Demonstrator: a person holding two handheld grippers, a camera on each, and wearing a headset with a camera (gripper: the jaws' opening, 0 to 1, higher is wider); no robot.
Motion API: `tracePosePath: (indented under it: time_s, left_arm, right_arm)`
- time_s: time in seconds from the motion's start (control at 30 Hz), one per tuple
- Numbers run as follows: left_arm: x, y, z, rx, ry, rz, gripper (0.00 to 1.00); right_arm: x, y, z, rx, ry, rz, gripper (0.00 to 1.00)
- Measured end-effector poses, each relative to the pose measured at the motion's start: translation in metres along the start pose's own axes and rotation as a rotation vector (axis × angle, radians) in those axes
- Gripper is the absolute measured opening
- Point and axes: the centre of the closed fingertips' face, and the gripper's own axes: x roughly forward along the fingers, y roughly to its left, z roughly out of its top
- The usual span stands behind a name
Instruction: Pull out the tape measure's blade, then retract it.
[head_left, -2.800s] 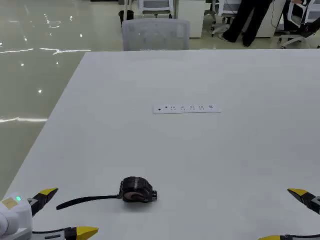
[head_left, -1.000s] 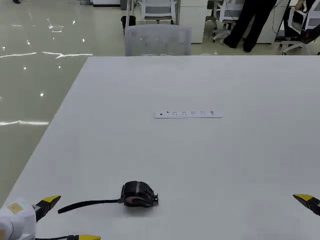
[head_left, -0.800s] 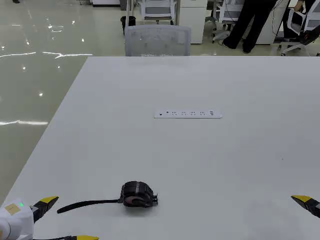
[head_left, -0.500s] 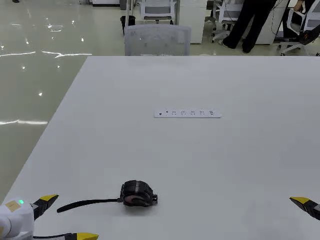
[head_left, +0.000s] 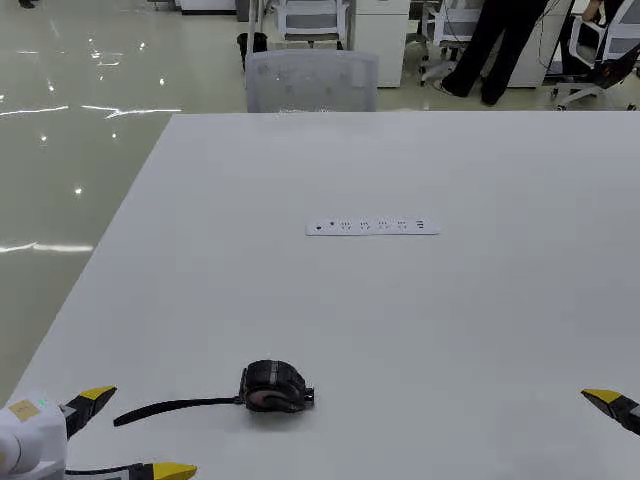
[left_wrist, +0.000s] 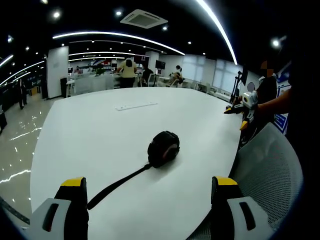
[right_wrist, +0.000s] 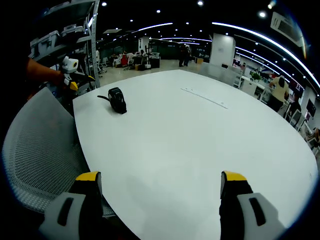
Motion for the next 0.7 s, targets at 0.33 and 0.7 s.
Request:
tracePosePath:
  time_s: [0.33, 0.7]
  left_arm:
    - [0.0000, -0.0019, -0.0021, -0.002, 0.001, -0.003, 1.00]
    - [-0.0013, -0.0010, -0.0010, 0.003, -0.001, -0.004, 1.00]
  right_arm:
    - [-0.0003, 0.0033, -0.0002, 0.005, -0.002, 0.002, 1.00]
    - [-0.0002, 0.0018, 0.0011, 0.005, -0.008, -0.005, 1.00]
